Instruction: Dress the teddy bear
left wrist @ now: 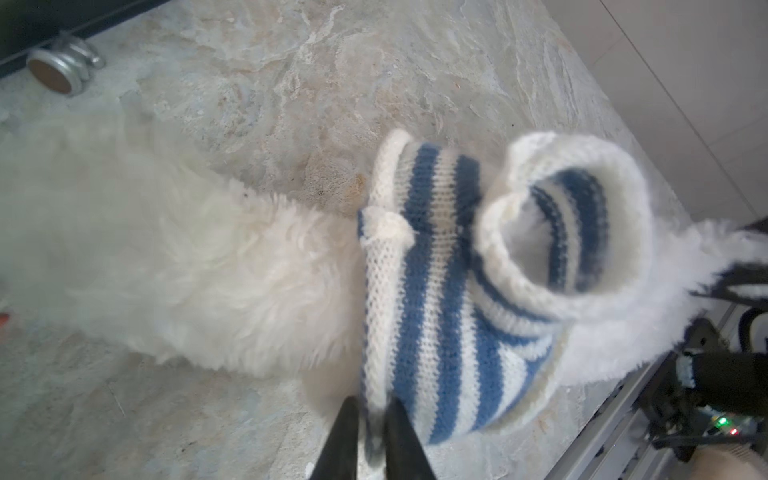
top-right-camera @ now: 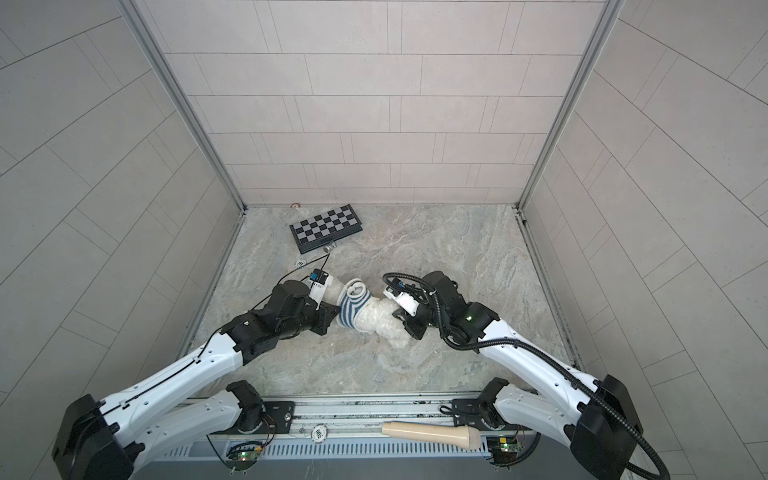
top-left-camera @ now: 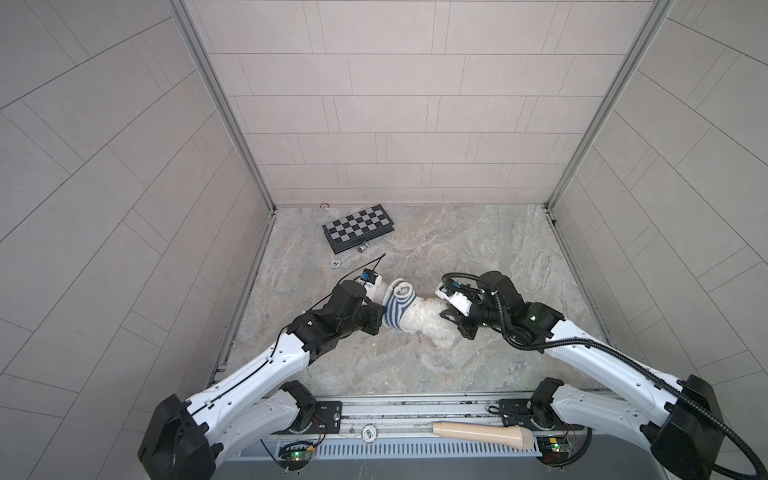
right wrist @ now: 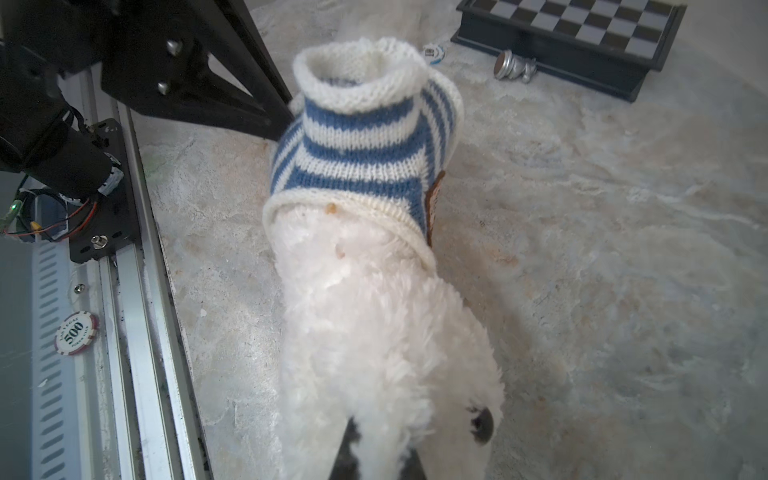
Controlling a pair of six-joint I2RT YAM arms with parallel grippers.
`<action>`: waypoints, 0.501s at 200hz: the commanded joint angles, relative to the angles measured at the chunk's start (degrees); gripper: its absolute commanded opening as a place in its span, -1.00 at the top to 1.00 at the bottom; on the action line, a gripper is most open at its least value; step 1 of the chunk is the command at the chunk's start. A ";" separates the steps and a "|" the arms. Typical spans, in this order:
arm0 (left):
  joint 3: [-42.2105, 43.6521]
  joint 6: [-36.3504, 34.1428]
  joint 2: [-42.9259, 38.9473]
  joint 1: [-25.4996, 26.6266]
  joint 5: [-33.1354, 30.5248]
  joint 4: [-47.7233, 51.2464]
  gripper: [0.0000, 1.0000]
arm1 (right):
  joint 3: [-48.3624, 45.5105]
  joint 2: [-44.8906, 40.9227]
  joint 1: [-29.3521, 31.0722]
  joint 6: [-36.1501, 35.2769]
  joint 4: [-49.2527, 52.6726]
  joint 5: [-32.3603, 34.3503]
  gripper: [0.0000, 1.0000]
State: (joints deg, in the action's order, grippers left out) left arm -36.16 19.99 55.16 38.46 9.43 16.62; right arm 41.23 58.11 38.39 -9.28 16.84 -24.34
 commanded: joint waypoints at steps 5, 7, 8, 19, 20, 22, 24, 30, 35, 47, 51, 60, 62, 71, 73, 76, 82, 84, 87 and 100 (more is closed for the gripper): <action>-0.09 0.53 -2.16 0.13 -0.20 2.17 0.40 | -2.37 -2.64 1.04 -9.86 -8.35 1.34 1.00; -0.06 0.57 -2.44 0.13 -0.18 2.33 0.38 | -2.54 -2.65 1.08 -10.34 -8.65 1.43 1.00; -0.10 0.57 -2.56 0.13 -0.19 2.44 0.37 | -2.59 -2.65 1.08 -10.51 -8.79 1.50 1.00; -0.54 0.53 -3.52 0.13 -0.04 3.42 0.27 | -3.20 -2.78 1.41 -12.44 -10.28 2.66 1.00; -0.56 0.56 -3.59 0.13 0.01 3.50 0.26 | -3.23 -2.80 1.46 -12.57 -10.35 2.73 1.00; -0.62 0.51 -3.75 0.08 0.05 3.72 0.25 | -3.32 -2.80 1.56 -12.86 -10.65 2.90 1.00; -0.74 0.56 -3.94 0.09 0.10 3.87 0.24 | -3.39 -2.73 1.52 -13.15 -10.90 3.09 1.00; -0.94 0.48 -4.45 0.12 0.22 4.47 0.21 | -3.59 -2.61 1.77 -14.02 -11.72 3.61 1.00; -1.17 0.41 -4.95 0.13 0.23 4.86 0.19 | -3.66 -2.46 1.99 -14.90 -12.06 4.35 1.00; -1.66 0.23 -6.11 0.13 0.49 5.97 0.15 | -3.53 -1.93 2.93 -16.79 -12.42 6.47 1.00; -1.90 0.16 -6.48 0.13 0.54 6.38 0.14 | -3.45 -1.67 3.20 -17.36 -12.44 6.94 1.00; -2.51 -0.20 -7.17 0.13 0.72 7.50 0.11 | -3.35 -1.42 3.77 -18.62 -12.59 8.04 1.00; -2.66 -0.32 -7.28 0.13 0.75 7.78 0.11 | -3.35 -1.37 3.90 -18.83 -12.68 8.24 1.00; -3.42 -0.68 -7.81 0.08 1.00 9.07 0.10 | -3.67 -1.31 4.46 -19.90 -13.54 9.36 1.00; -3.62 -0.75 -7.92 0.12 1.02 9.36 0.09 | -3.83 -1.39 4.60 -20.16 -13.82 9.63 1.00; -3.90 -0.87 -8.02 0.10 1.10 9.73 0.09 | -4.03 -1.44 4.87 -20.59 -14.28 10.05 1.00; -4.44 -1.09 -8.34 0.06 1.32 10.32 0.07 | -4.70 -1.70 5.22 -21.44 -15.50 10.63 1.00; -4.62 -1.09 -8.43 0.04 1.37 10.46 0.07 | -4.94 -1.82 5.34 -21.65 -15.96 10.87 1.00; -4.95 -1.25 -8.48 0.04 1.44 10.68 0.07 | -5.35 -1.91 5.46 -21.92 -16.55 11.02 1.00; -6.36 -1.44 -8.57 0.04 1.77 11.47 0.05 | -5.37 -1.91 5.64 -22.99 -18.36 11.46 1.00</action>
State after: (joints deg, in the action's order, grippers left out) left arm -38.87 19.99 47.59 38.44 10.31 24.77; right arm 36.40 57.06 43.29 -26.74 5.58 -15.18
